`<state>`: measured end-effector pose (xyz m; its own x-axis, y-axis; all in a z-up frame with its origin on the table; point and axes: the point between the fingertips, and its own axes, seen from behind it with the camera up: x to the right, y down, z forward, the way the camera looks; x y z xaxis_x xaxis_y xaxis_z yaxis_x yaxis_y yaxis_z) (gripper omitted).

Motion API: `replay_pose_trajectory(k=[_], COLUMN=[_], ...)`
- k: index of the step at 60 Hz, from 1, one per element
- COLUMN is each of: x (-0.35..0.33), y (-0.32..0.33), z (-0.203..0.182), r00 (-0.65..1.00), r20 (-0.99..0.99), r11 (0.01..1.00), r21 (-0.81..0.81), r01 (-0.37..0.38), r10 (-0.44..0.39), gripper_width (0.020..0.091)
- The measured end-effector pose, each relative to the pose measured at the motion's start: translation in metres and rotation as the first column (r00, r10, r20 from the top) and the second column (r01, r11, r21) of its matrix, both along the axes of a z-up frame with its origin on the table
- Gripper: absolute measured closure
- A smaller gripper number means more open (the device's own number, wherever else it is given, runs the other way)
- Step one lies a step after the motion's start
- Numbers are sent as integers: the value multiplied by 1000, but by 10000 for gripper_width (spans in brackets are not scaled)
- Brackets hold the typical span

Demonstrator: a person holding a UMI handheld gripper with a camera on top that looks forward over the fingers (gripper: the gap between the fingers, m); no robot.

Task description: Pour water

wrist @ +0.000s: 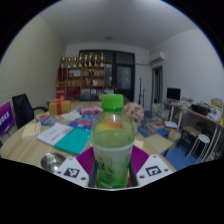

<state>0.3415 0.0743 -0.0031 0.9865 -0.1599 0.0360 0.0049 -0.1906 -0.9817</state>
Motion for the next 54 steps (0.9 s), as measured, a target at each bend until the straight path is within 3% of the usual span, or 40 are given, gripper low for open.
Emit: replay_pose_trajectory(k=[2,12,18,20,25,29,36,54], x=[4,21,12,20,14,9,-12,-67], y=[-6,-14,-9,-24,-35,-55,-98,-246], z=[13,13,0,-1,-4,1,10,81], r00=[1000,997,995,994,994,996,993,987], r20=[-3,-76,-103,-107,-97,-85,-118,-132], r11=[998,998,1000,999,996,995,993,991], r21=[67,65,-4,-41,-79,-91,-118,-114], r01=[-1,-8,-4,14,35,25,9,76], r10=[2,13,3,-19,-43,-33,-23,-91], gripper_width=[619,624,562,510,248,283,278,276])
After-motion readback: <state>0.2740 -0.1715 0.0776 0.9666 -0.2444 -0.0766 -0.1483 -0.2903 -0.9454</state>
